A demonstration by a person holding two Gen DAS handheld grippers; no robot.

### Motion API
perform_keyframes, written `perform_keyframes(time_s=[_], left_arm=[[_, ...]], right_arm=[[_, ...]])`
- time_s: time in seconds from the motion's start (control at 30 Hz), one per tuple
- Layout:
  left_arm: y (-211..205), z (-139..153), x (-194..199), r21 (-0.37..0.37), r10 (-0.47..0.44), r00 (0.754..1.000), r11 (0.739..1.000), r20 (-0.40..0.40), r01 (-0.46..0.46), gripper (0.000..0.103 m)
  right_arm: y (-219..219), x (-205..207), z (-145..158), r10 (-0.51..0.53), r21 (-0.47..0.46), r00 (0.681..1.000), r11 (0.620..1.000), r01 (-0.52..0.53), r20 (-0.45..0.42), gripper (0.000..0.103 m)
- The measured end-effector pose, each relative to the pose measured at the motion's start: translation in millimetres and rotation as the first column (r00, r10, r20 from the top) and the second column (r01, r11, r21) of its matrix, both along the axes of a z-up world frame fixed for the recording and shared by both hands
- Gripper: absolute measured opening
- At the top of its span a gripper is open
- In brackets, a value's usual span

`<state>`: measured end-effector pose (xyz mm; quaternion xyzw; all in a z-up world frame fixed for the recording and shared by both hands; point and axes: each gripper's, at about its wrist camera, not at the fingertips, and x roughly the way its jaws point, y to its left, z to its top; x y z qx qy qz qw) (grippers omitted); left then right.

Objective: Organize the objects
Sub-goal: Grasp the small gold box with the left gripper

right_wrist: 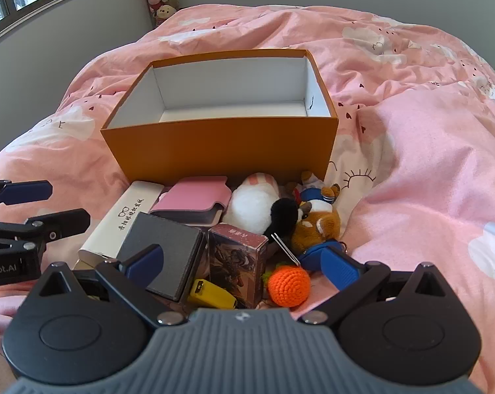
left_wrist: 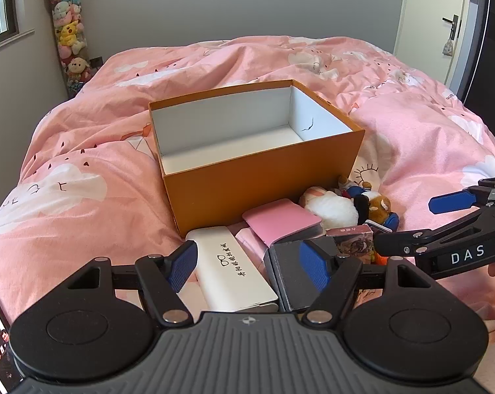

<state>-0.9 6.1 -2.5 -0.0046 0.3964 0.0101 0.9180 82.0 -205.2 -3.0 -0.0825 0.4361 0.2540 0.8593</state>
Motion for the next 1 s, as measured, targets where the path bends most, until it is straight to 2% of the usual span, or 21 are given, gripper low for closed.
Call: perform_keyframes(time_s=[0.3,0.37,0.5,0.6,0.7,0.9,1.0], left_arm=[[4,0,1,-0.021,-0.012,1.000,1.000,-0.019,0.012,0.081],[9,2,0,-0.043,-0.024,0.999,0.999,-0.028,0.023,0.076],[19,2,-2,-0.111,-0.058,0.995,0.993,-0.076,0.049,0.070],[21,-1,-3,-0.173,-0.119,0.984,0.980,-0.135,0.095,0.070],[14,-7,-3,-0.162,-0.151,0.972,0.979,-0.181,0.122,0.071],[0,-25,0,-0.165,-0.199,0.942,0.973,-0.272,0.158,0.078],[-2,-32,3,-0.170,-0.189,0.935,0.975,-0.300,0.143,0.081]], right_arm=[[0,-1,-1,0.006,0.004,1.000,1.000,-0.006,-0.006,0.102],[0,-2,-1,0.009,0.004,1.000,1.000,-0.009,-0.004,0.100],[1,-1,-2,0.024,0.008,1.000,1.000,-0.023,-0.020,0.086],[3,-1,-4,0.046,0.022,0.998,0.999,-0.045,-0.040,0.076],[5,-3,-6,0.062,0.025,0.997,0.998,-0.061,-0.054,0.071],[10,-7,-9,0.095,0.018,0.994,0.995,-0.094,-0.061,0.071],[10,-6,-10,0.096,0.021,0.993,0.995,-0.094,-0.069,0.071]])
